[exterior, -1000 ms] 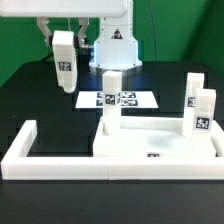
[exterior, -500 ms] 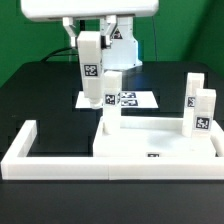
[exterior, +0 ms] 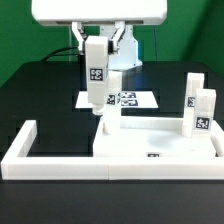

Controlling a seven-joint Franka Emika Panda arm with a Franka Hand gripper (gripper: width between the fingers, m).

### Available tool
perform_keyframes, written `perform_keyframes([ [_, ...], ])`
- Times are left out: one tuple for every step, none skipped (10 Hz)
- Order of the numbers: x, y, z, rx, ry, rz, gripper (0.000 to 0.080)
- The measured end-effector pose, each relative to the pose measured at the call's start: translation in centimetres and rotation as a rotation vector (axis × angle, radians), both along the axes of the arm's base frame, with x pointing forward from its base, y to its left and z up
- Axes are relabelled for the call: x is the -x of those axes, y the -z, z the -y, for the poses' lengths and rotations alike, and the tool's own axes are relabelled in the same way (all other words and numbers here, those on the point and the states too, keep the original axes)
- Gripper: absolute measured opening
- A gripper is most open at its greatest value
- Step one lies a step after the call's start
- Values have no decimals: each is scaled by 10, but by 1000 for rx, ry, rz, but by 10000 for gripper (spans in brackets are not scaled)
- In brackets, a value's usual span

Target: Assemble desk

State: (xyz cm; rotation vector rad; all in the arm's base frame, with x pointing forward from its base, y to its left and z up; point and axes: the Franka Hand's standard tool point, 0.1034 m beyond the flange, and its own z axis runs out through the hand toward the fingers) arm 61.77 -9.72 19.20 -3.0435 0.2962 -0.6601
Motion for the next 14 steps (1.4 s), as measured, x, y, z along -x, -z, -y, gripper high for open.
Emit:
perform_keyframes([
  [1,1,3,-19,14,4,290],
  [1,4,-3,-28,11,3,290],
  [-1,6,-7,-37,16,6,290],
  [-6,7,-15,-26,37,39,290],
  [-10,12,-22,-7,56,70,290],
  [-8,18,-23,4,54,70,290],
  [-4,21,-18,13,61,71,290],
  [0,24,-15,22,67,73,290],
  [4,27,-18,23,72,73,290],
  [8,32,-25,26,69,73,290],
  [11,37,-28,27,65,66,290],
  [12,40,-27,28,66,60,290],
  [11,40,-26,28,66,60,290],
  [11,42,-27,29,66,57,290],
])
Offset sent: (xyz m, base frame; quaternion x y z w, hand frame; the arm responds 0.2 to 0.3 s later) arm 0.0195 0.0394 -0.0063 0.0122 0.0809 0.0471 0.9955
